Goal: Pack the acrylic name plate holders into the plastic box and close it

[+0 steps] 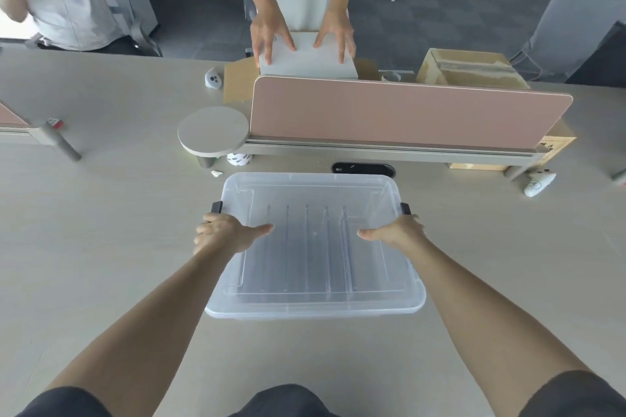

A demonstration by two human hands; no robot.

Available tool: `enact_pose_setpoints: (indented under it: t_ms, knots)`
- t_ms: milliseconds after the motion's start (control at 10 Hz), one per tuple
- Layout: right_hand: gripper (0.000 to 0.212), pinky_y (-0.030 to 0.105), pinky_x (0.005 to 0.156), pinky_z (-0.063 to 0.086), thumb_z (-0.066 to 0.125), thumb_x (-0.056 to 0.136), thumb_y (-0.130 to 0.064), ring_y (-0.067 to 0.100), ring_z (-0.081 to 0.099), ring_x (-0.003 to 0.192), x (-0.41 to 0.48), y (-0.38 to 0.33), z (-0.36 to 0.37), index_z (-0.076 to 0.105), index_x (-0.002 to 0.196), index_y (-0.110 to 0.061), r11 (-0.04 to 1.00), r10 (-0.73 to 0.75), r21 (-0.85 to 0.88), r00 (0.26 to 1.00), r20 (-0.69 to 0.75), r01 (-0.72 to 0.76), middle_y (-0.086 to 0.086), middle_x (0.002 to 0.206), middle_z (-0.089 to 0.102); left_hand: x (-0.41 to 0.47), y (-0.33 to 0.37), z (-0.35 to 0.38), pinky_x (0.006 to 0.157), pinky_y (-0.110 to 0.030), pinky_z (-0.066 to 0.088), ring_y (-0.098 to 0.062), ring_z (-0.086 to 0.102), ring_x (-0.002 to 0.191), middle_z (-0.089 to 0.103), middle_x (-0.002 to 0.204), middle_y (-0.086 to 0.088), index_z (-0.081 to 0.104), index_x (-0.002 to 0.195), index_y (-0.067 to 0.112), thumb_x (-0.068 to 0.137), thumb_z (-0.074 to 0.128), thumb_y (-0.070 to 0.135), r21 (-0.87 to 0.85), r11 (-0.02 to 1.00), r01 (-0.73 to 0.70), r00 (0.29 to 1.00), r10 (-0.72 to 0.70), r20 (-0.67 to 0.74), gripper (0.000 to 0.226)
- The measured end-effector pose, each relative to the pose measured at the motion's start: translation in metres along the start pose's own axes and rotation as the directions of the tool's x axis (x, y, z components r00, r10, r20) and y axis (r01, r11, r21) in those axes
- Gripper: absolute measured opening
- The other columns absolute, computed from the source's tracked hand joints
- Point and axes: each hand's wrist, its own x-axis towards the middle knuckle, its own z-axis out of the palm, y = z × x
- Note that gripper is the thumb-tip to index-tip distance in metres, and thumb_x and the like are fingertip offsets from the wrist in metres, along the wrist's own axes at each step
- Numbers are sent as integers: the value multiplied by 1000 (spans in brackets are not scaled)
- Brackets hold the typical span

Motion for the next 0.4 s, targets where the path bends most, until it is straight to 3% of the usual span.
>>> enact_pose_setpoints:
  t_ms: [100,200,300,400]
  knots:
    - [121,38,87,54,84,49,-70,32,57,117,-1,-5,3,41,138,0,988,-83,-134,996,-27,78,12,134,51,11,6,3,69,-38,42,-31,48,105,41,104,-9,41,128,2,32,50,97,107,994,-17,1000,15,15,136]
    - [109,38,86,55,82,52,-70,32,61,112,-6,-12,-2,50,132,-2,981,-70,-185,997,-16,66,11,128,55,3,9,6,71,-39,40,-33,49,107,41,105,-12,35,131,-2,45,55,92,94,995,-14,1000,16,-18,129]
    - [111,36,84,54,82,52,-71,30,61,112,-6,-8,0,48,132,-2,987,-67,-146,998,2,66,9,128,54,-17,12,8,75,-41,40,-35,48,112,44,120,-17,24,134,-2,63,54,85,109,994,-29,995,39,-93,116]
    - [115,37,87,53,75,55,-76,29,58,115,-16,-4,-9,44,136,-1,986,-106,-128,994,20,108,10,136,49,-41,7,19,102,-47,32,-41,28,132,23,145,-25,7,149,12,82,41,73,202,963,-177,946,223,-234,97]
